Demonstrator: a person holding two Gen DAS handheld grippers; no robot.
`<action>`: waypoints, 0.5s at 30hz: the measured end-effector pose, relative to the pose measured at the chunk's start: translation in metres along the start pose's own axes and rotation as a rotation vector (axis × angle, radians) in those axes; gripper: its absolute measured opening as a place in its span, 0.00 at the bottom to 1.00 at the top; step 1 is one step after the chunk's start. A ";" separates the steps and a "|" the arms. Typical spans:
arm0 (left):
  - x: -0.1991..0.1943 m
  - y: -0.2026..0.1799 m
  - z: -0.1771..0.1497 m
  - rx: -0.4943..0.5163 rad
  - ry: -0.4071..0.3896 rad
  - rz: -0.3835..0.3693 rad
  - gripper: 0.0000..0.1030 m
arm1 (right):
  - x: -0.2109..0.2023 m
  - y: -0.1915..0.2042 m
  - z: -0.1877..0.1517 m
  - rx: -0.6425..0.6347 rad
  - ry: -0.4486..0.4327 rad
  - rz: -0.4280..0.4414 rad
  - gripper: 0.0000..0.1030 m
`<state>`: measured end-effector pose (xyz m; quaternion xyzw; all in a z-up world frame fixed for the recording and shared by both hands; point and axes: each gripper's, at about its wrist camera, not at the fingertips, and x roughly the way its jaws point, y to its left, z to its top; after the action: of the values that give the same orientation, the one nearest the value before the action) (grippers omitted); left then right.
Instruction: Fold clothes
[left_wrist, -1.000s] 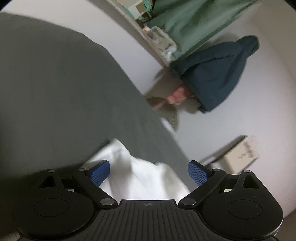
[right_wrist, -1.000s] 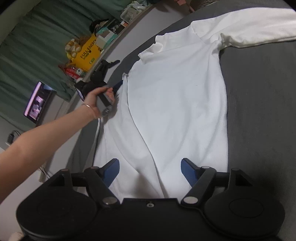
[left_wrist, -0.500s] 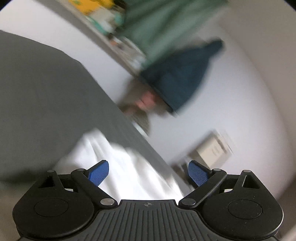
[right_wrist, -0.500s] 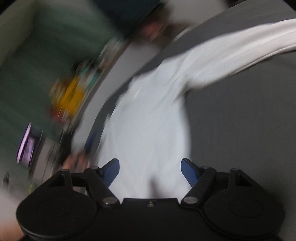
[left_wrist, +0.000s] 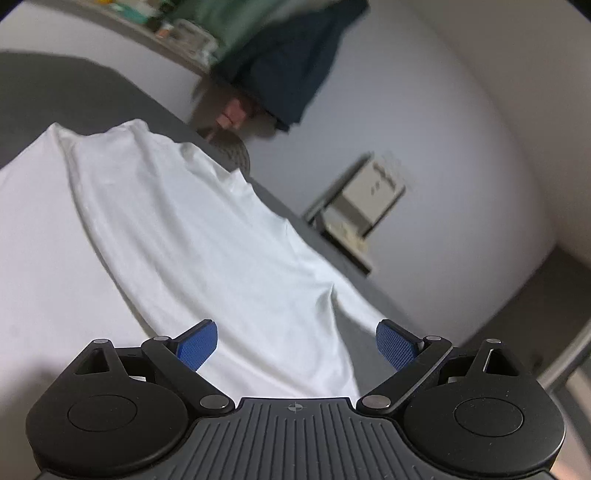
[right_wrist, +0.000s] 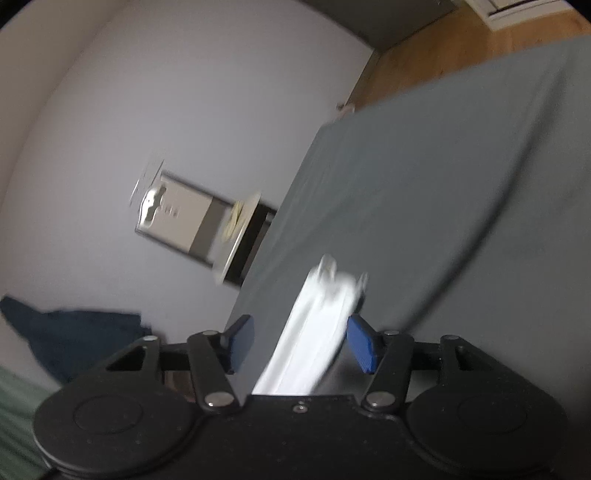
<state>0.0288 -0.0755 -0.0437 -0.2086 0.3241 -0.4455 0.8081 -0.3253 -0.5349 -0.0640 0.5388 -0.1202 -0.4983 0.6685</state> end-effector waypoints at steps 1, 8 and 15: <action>0.001 0.002 0.000 0.000 -0.004 -0.007 0.92 | 0.011 -0.002 0.007 -0.032 0.011 0.015 0.54; 0.009 0.019 0.001 -0.002 -0.033 -0.056 0.92 | 0.071 -0.005 0.012 -0.079 0.240 -0.080 0.49; 0.006 0.032 0.010 -0.028 -0.092 -0.037 0.92 | 0.100 -0.011 0.008 0.082 0.187 -0.111 0.06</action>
<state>0.0570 -0.0637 -0.0593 -0.2463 0.2889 -0.4459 0.8106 -0.2888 -0.6186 -0.1081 0.6156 -0.0474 -0.4770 0.6255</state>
